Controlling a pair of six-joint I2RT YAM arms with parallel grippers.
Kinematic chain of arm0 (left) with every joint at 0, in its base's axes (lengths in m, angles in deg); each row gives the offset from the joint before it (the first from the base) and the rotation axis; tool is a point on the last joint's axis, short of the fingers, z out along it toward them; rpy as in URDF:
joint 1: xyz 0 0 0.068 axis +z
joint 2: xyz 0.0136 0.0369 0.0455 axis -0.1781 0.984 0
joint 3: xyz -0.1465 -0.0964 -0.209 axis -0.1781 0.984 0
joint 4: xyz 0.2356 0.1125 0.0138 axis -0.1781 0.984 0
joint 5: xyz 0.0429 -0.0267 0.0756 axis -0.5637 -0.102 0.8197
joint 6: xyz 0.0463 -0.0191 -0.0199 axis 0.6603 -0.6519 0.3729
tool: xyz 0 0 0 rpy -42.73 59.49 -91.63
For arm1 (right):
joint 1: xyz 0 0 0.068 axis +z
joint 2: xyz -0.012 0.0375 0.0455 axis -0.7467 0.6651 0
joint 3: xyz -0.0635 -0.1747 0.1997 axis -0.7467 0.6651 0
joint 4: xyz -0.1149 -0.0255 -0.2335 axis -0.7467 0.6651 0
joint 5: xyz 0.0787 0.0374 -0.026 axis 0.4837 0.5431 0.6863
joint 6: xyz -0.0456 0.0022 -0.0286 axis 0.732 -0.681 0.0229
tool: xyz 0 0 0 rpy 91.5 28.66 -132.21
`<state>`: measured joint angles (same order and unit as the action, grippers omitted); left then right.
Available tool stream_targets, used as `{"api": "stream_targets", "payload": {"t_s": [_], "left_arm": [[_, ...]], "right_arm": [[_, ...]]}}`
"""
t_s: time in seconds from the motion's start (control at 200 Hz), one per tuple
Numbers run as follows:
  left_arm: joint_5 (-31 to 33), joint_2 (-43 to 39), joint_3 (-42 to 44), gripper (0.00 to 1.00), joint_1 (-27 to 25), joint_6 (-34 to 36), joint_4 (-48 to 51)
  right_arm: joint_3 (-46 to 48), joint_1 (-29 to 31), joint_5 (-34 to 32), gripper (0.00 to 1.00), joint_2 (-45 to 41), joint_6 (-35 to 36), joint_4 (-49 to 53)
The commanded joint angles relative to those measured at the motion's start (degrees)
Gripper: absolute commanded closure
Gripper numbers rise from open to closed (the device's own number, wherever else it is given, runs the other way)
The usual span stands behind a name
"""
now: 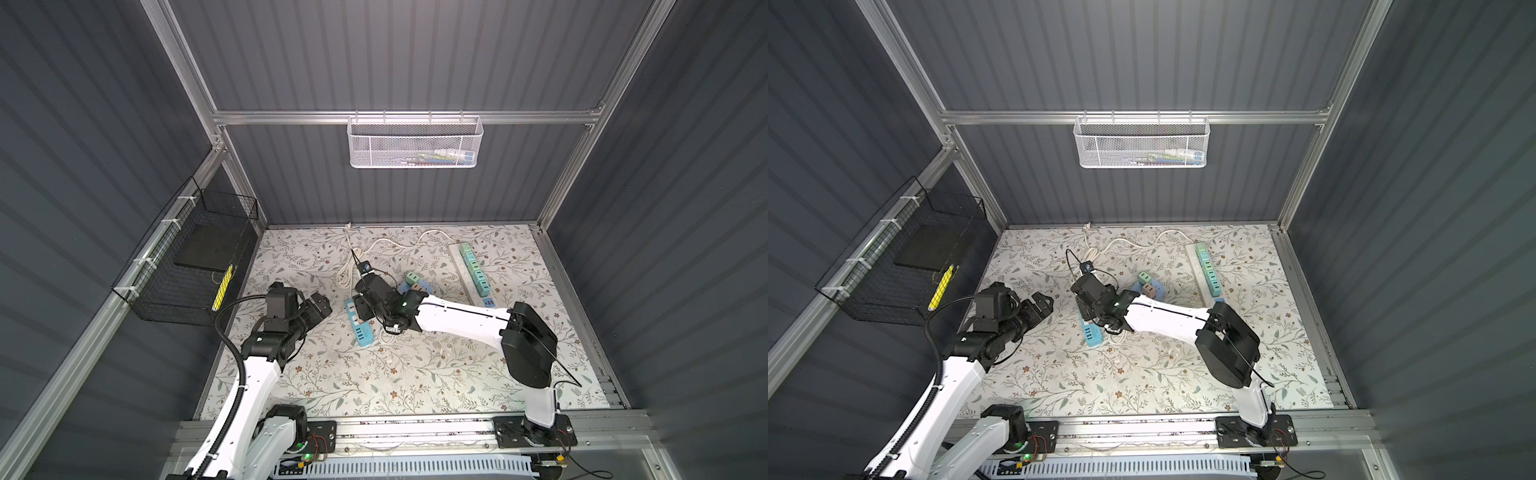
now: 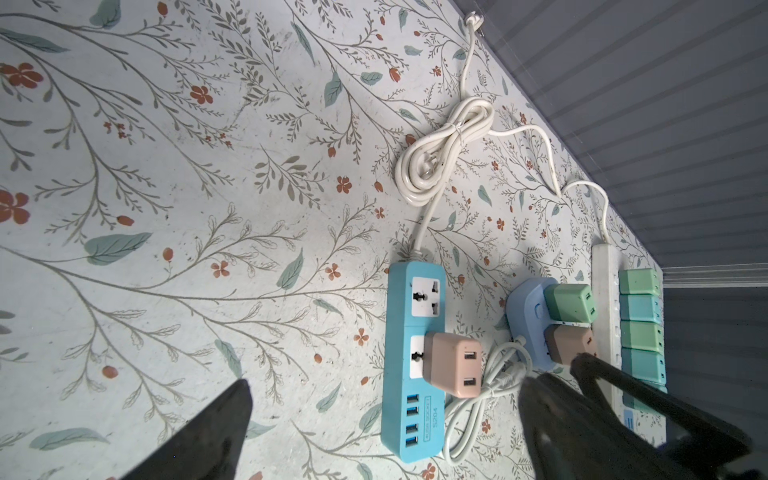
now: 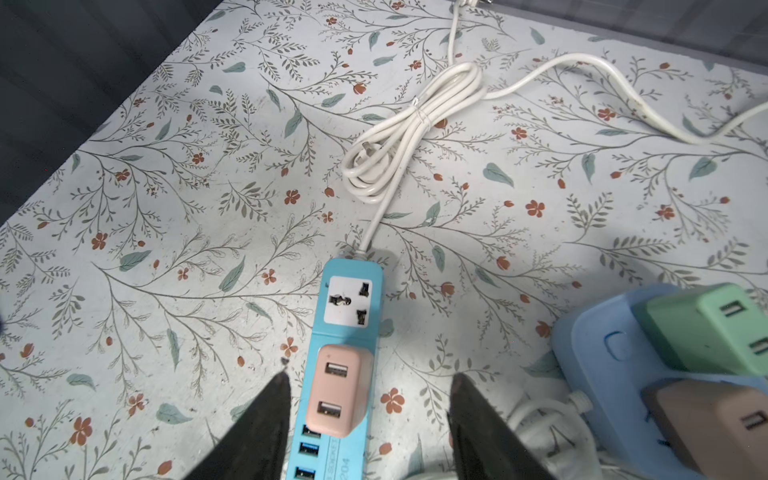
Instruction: Insert the plug
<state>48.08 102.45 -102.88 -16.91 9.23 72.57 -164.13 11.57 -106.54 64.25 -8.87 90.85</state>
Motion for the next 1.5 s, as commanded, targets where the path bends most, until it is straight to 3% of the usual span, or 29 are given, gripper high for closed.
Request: {"api": "stream_targets", "payload": {"t_s": [0.0, 0.43, 0.65, 0.82, 0.885, 1.031, 1.131, 1.276, 1.331, 1.436, 1.491], "left_arm": [[-0.37, 0.17, -2.13, 0.00, 0.33, 1.62, 0.99], [-1.49, -0.73, -1.56, 0.00, 0.33, 0.01, 1.48], [-4.15, -0.62, -3.54, 0.00, 0.32, 4.01, 1.58], [-5.51, 1.22, -9.61, 0.00, 0.32, 7.70, 5.99], [-8.79, 1.91, -12.53, 0.00, 0.33, 8.91, 7.23], [-13.37, 2.35, -18.41, 0.00, 0.33, 13.06, 9.94], [-11.85, 3.43, -22.27, 0.00, 0.33, 16.54, 12.96], [-11.26, 6.53, -28.17, 0.00, 0.28, 20.59, 17.65], [-9.50, 6.07, -28.46, 0.00, 0.33, 20.51, 16.75], [-6.49, 3.12, -24.67, 0.00, 0.33, 18.68, 10.68], [-2.98, 1.10, -19.43, 0.00, 0.31, 15.72, 5.65]], "right_arm": [[3.12, 0.18, 2.11, 0.39, 2.29, -1.14, -1.49], [8.95, -1.95, 5.47, 0.40, 3.04, -4.31, -4.26], [7.73, -2.02, 8.64, 0.38, 0.63, -4.46, -5.04], [5.45, -2.48, 9.60, 0.30, -6.99, -2.24, -1.44], [6.30, -2.94, 10.34, 0.27, -10.94, -1.26, -0.70], [10.92, -4.71, 8.33, 0.02, -20.92, -2.58, 0.99], [14.45, -7.45, 8.64, 0.01, -28.07, -3.41, 2.96], [15.01, -8.88, 3.31, 0.01, -35.19, 4.70, 10.36], [16.00, -8.29, -3.67, 0.01, -36.93, 6.40, 12.51], [20.74, -8.57, -16.17, 0.01, -39.46, 9.84, 9.63], [24.23, -10.04, -17.38, 0.01, -41.24, 11.77, 6.23]]}}
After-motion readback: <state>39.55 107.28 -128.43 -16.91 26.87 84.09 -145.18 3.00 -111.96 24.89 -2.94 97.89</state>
